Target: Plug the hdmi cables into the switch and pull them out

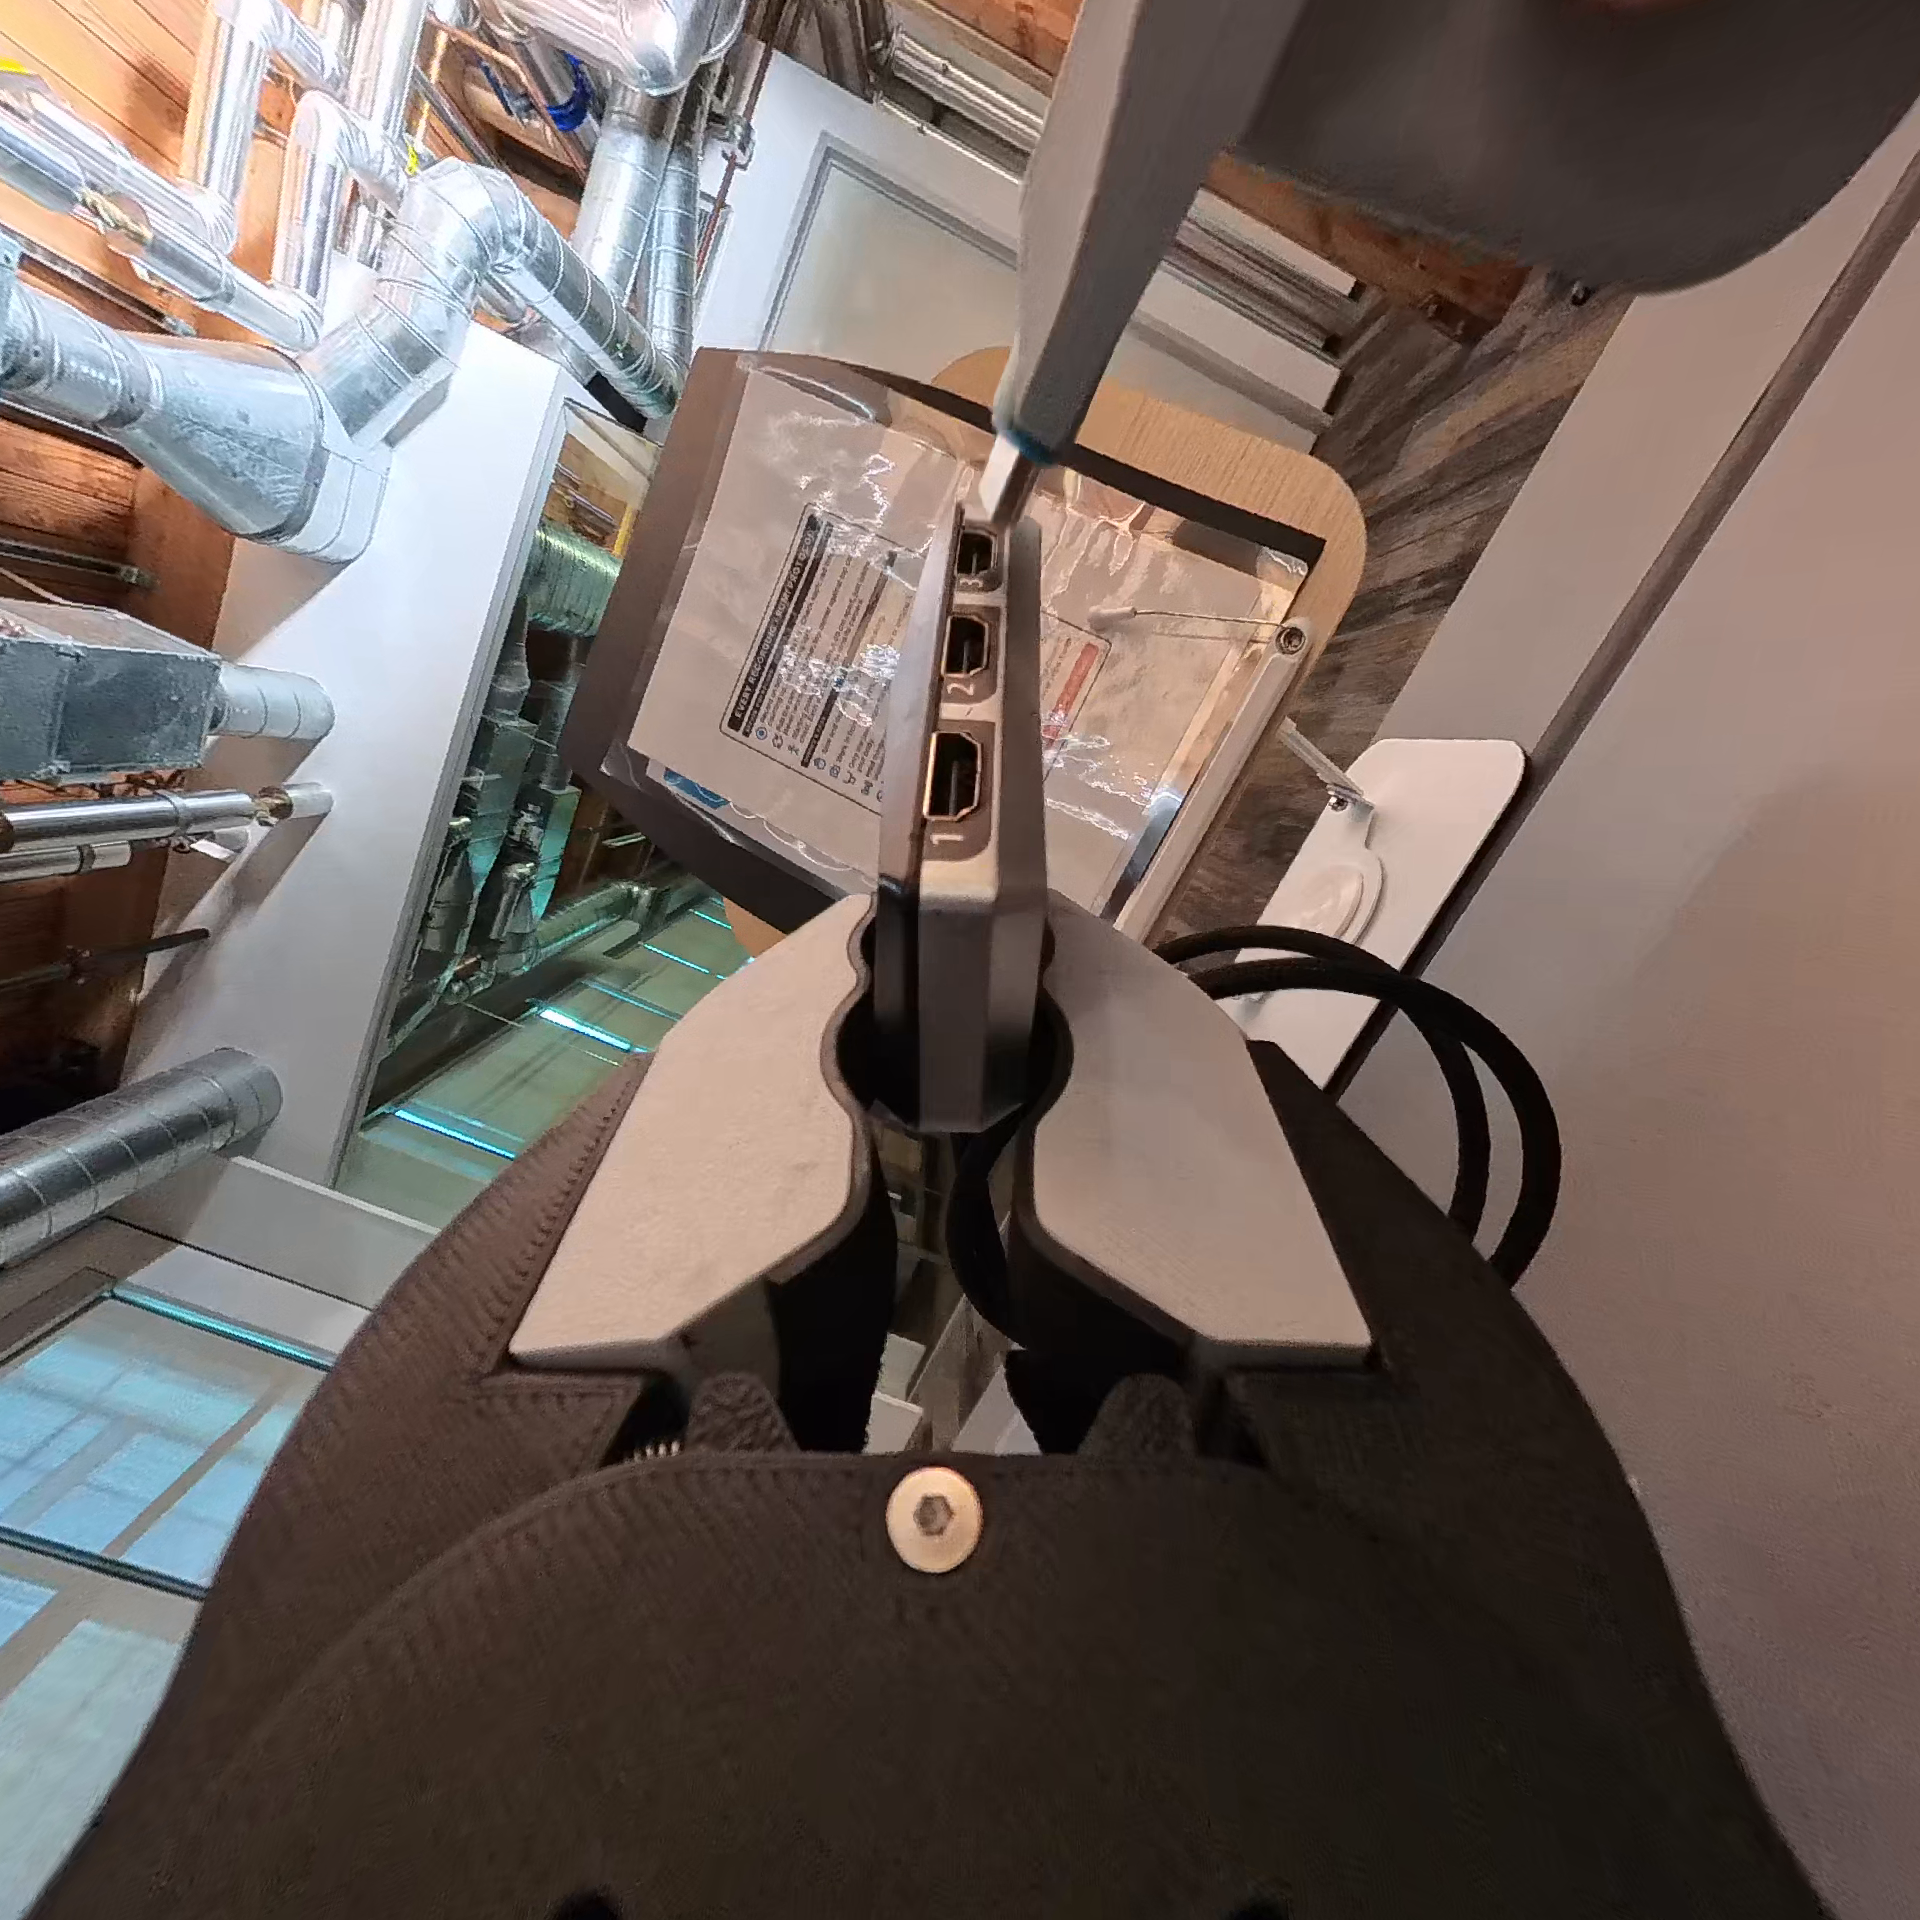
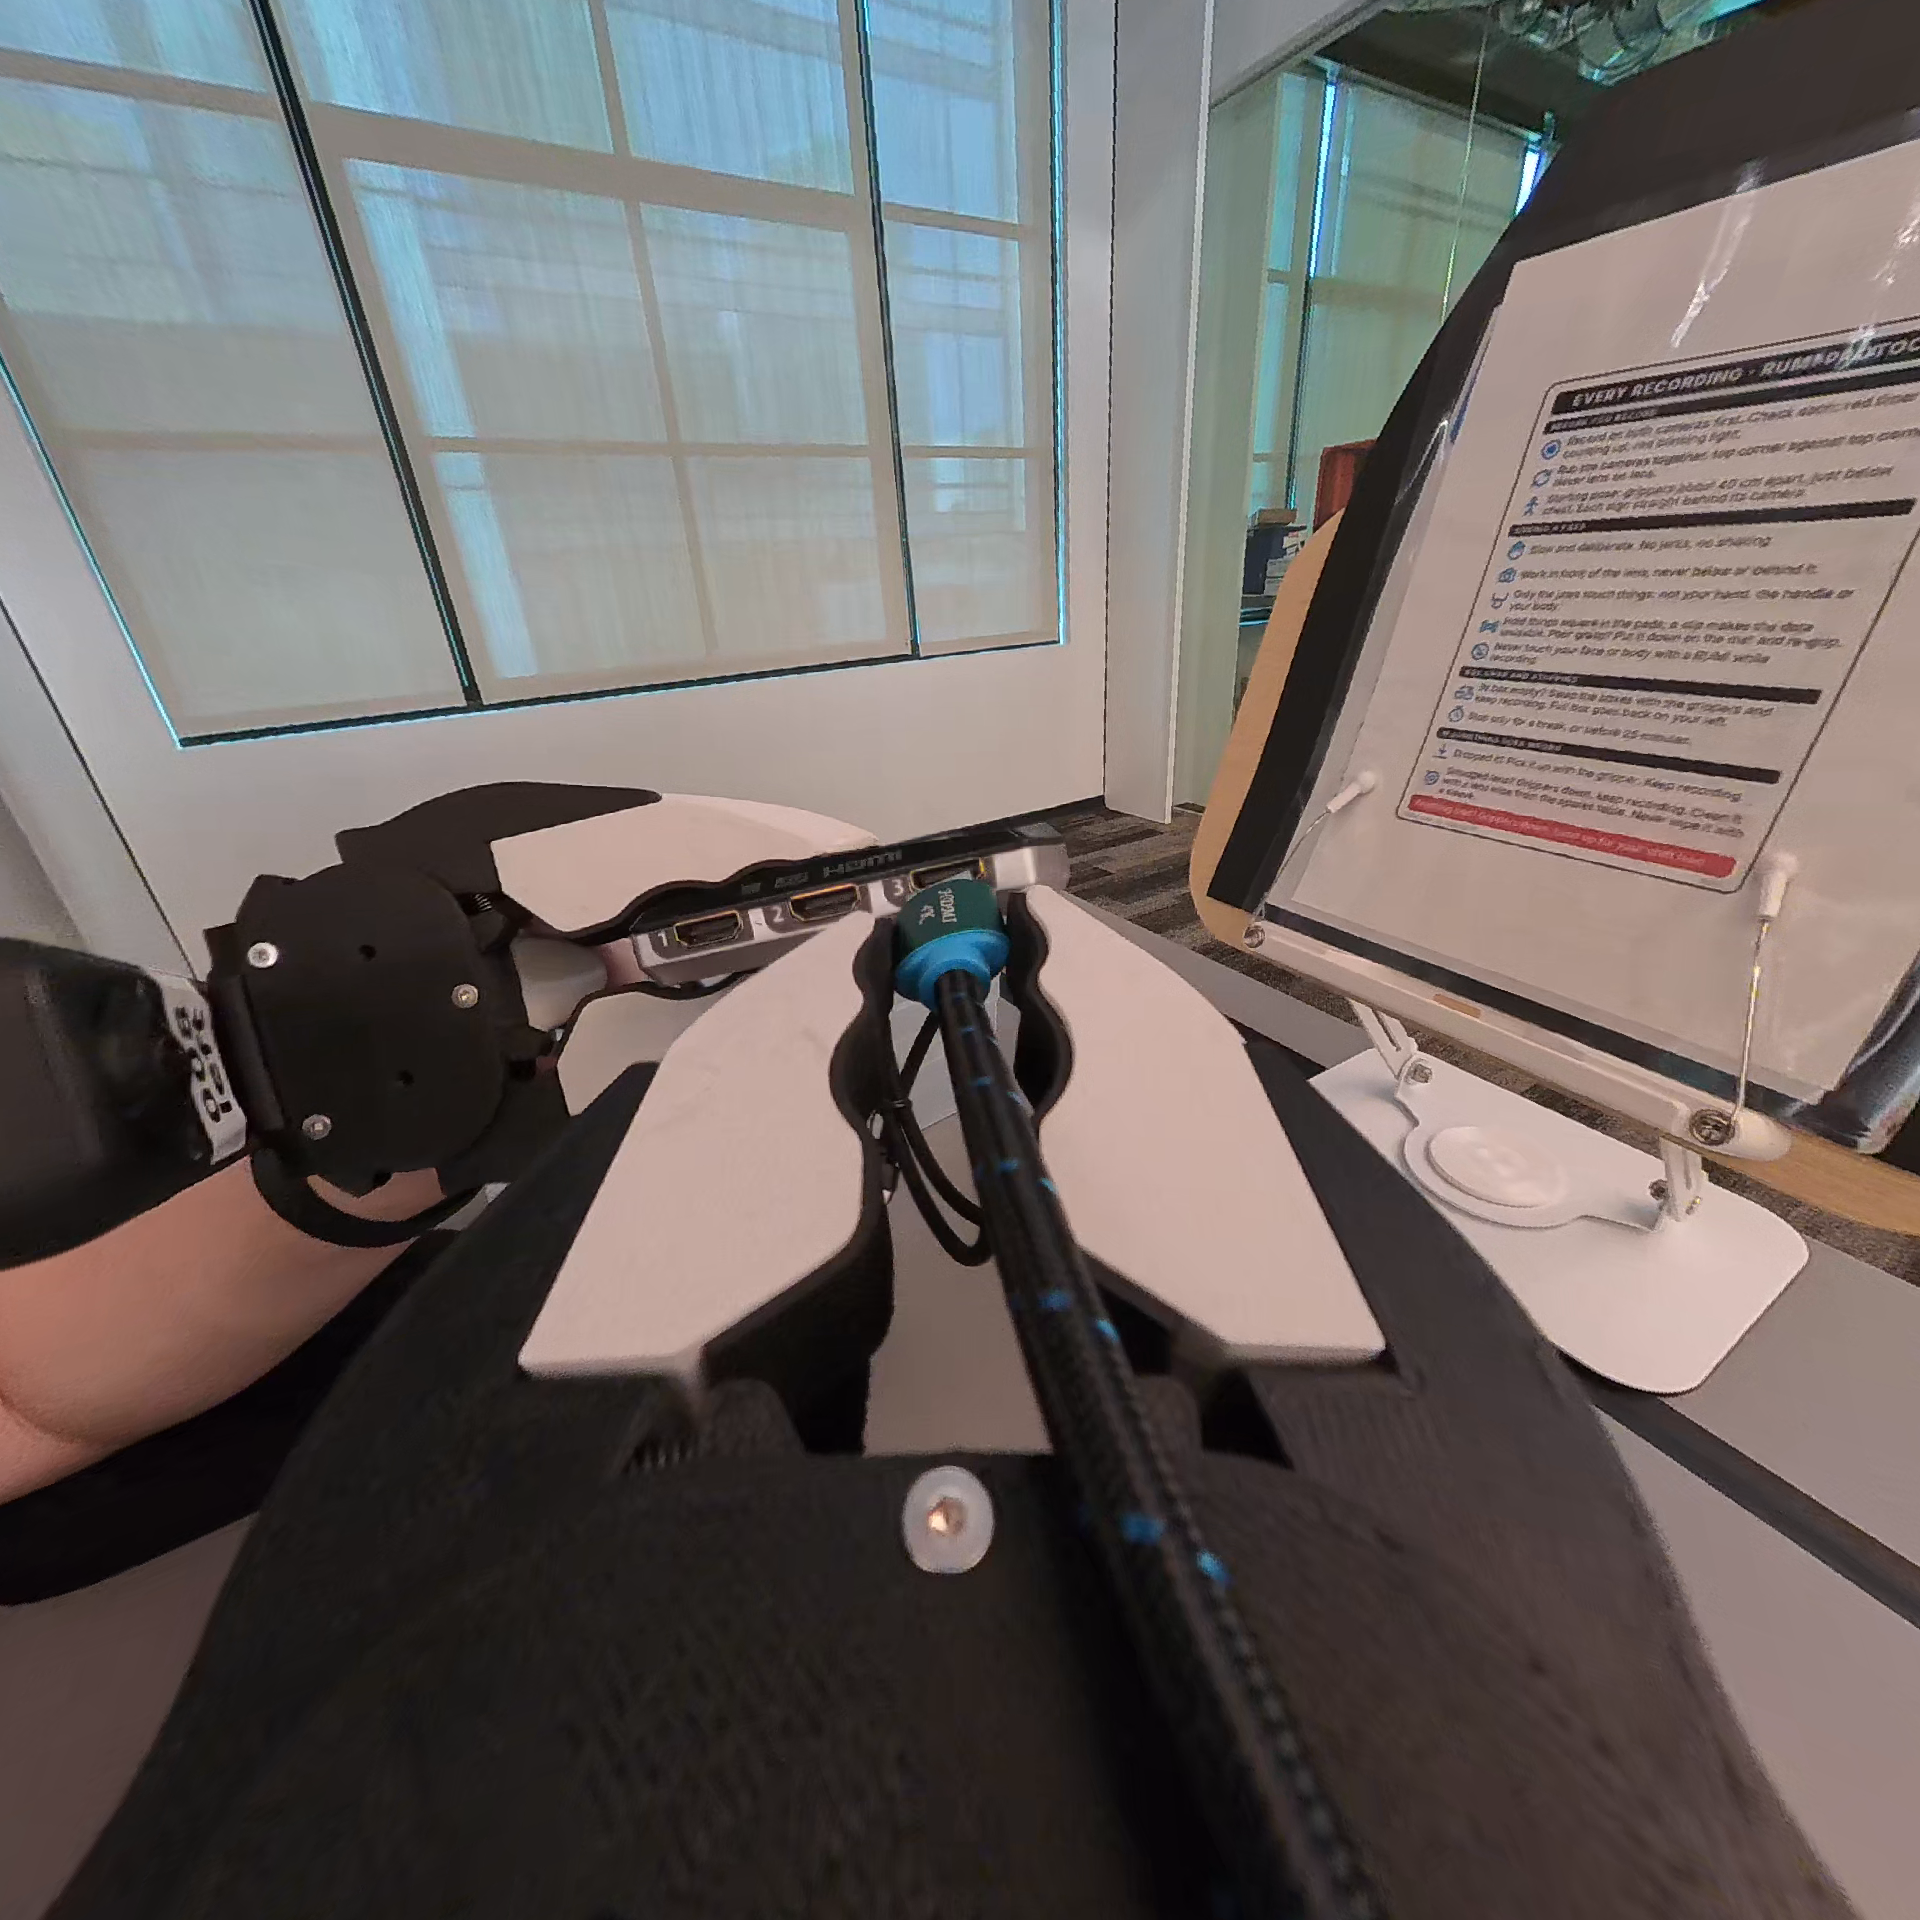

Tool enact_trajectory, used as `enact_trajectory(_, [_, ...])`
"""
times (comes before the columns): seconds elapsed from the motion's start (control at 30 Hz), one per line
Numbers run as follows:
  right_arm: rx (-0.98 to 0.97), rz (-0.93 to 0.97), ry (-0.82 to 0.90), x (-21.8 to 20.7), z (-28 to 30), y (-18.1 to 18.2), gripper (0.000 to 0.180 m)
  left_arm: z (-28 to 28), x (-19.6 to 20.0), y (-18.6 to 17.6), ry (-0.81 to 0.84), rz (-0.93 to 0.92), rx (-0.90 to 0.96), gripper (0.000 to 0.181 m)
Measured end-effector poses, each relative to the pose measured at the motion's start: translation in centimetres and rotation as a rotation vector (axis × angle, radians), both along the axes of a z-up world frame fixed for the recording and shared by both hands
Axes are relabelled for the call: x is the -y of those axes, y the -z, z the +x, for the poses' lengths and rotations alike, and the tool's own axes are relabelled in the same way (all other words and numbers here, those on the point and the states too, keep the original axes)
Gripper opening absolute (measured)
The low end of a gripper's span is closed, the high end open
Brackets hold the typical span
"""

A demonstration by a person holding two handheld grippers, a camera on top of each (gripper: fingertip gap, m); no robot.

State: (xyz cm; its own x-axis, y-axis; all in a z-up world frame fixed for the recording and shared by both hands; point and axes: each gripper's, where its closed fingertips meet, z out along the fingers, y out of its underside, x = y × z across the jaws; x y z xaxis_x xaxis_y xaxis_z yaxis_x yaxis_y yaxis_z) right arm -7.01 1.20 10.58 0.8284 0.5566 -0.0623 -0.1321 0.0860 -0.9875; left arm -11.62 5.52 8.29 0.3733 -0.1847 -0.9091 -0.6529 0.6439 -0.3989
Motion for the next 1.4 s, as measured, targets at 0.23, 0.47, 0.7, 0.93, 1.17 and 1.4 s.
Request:
enact_trajectory(0.23, [-0.033,-0.031,0.0,-0.3,0.1,0.3,0.022,0.3,0.2,0.3,0.006,0.004,-0.013,0.021])
enact_trajectory(0.47, [-0.08,-0.099,0.017,-0.7,-0.1,1.0,0.017,0.2,-0.1,0.5,-0.032,0.055,-0.039,0.022])
enact_trajectory(0.7, [-0.106,-0.113,0.003,-0.9,-0.3,1.5,0.012,0.2,-0.4,0.8,-0.044,0.048,-0.055,0.022])
enact_trajectory(0.93, [-0.124,-0.143,-0.011,-1.3,0.1,2.1,0.011,0.3,-0.8,1.3,-0.043,0.033,-0.071,0.022])
enact_trajectory(1.17, [-0.049,-0.139,0.026,-1.6,1.0,2.4,0.012,0.4,-2.7,3.7,-0.044,-0.101,-0.101,0.021])
enact_trajectory(1.4, [-0.024,-0.19,-0.003,-1.8,0.8,3.4,0.011,0.1,-2.7,2.8,-0.036,-0.079,-0.051,0.022])
